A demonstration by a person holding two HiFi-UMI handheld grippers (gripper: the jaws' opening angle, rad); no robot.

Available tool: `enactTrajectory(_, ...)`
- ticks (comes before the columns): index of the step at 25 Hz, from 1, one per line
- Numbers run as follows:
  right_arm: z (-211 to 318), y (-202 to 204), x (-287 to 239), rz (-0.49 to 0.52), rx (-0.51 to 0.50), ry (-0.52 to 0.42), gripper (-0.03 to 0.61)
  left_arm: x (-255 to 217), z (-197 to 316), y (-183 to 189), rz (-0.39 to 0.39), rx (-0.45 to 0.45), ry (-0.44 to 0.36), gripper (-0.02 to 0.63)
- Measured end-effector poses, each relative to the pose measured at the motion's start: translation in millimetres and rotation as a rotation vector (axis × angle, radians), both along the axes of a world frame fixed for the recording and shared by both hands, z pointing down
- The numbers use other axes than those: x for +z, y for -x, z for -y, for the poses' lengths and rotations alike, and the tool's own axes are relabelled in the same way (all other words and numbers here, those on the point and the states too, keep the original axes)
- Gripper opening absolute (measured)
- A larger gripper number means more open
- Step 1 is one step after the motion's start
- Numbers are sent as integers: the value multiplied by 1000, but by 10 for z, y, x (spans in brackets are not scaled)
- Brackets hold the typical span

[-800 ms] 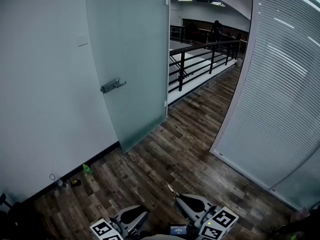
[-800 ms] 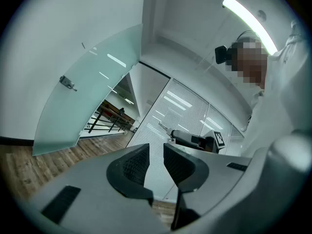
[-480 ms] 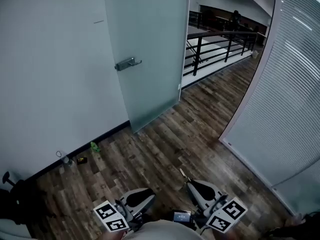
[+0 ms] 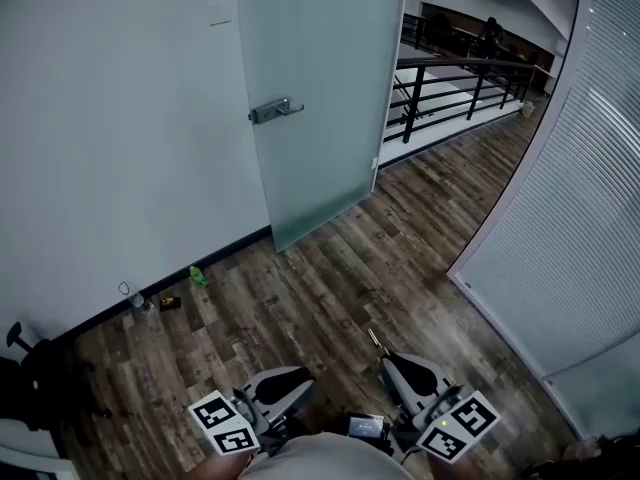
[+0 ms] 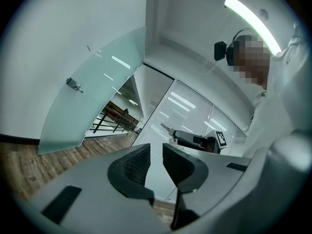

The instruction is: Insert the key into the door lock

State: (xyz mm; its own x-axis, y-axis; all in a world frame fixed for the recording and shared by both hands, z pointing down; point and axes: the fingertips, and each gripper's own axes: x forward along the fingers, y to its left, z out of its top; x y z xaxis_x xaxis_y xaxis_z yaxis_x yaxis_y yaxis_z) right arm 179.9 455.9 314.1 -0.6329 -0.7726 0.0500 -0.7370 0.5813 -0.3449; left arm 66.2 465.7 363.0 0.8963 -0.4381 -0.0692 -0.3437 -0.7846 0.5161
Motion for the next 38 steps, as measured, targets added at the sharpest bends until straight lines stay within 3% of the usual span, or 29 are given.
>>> enactTrajectory(38, 187, 471, 109, 4, 86, 88, 17, 71, 135, 651, -17, 28, 38, 91)
